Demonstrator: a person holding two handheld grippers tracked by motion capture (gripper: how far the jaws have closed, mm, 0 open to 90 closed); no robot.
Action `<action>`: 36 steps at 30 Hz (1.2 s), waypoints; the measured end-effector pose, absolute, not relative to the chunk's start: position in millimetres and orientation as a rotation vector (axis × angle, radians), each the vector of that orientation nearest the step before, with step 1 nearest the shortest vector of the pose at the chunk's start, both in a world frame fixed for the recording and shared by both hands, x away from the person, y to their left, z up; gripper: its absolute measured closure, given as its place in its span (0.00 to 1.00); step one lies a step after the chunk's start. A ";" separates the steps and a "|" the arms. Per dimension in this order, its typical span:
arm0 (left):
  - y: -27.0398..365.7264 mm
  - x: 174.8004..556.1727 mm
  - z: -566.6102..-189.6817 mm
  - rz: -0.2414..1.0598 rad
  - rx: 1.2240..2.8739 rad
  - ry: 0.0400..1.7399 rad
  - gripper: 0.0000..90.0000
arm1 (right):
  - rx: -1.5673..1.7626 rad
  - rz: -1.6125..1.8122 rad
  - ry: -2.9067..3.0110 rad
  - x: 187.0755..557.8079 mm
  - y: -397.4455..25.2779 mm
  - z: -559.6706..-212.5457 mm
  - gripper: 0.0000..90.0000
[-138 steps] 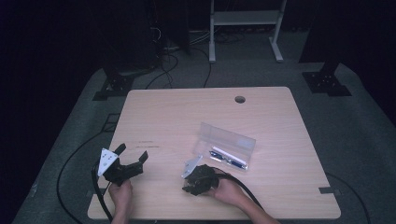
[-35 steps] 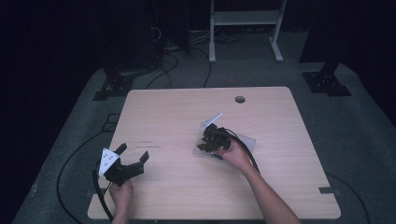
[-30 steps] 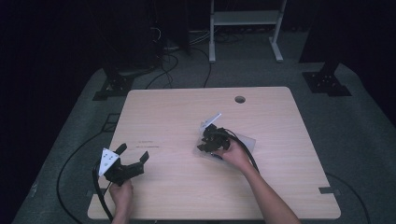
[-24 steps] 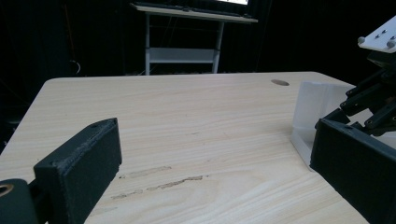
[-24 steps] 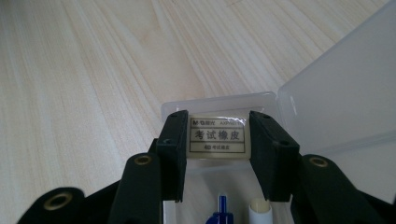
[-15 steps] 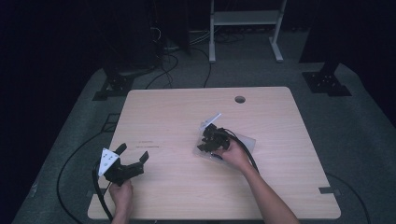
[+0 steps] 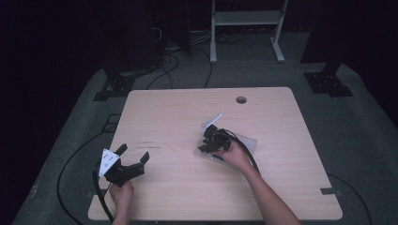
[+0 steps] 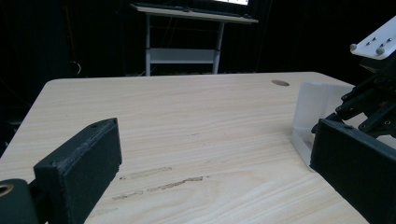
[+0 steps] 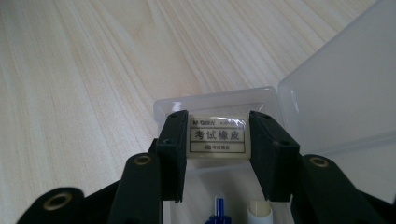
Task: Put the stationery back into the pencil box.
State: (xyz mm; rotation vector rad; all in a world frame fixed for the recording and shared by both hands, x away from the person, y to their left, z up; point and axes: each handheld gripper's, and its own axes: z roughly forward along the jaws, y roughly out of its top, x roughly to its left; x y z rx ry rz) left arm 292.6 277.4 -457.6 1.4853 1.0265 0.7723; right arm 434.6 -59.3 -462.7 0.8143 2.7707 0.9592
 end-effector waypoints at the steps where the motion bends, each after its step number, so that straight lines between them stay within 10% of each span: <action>1: 276.7 292.4 -457.3 0.777 1.492 1.025 0.01 | 0.816 0.960 2.771 434.7 -59.4 -462.6 0.64; 36: 277.6 289.0 -458.2 0.778 1.487 1.033 0.01 | 0.764 1.071 2.739 412.4 -87.7 -437.1 0.49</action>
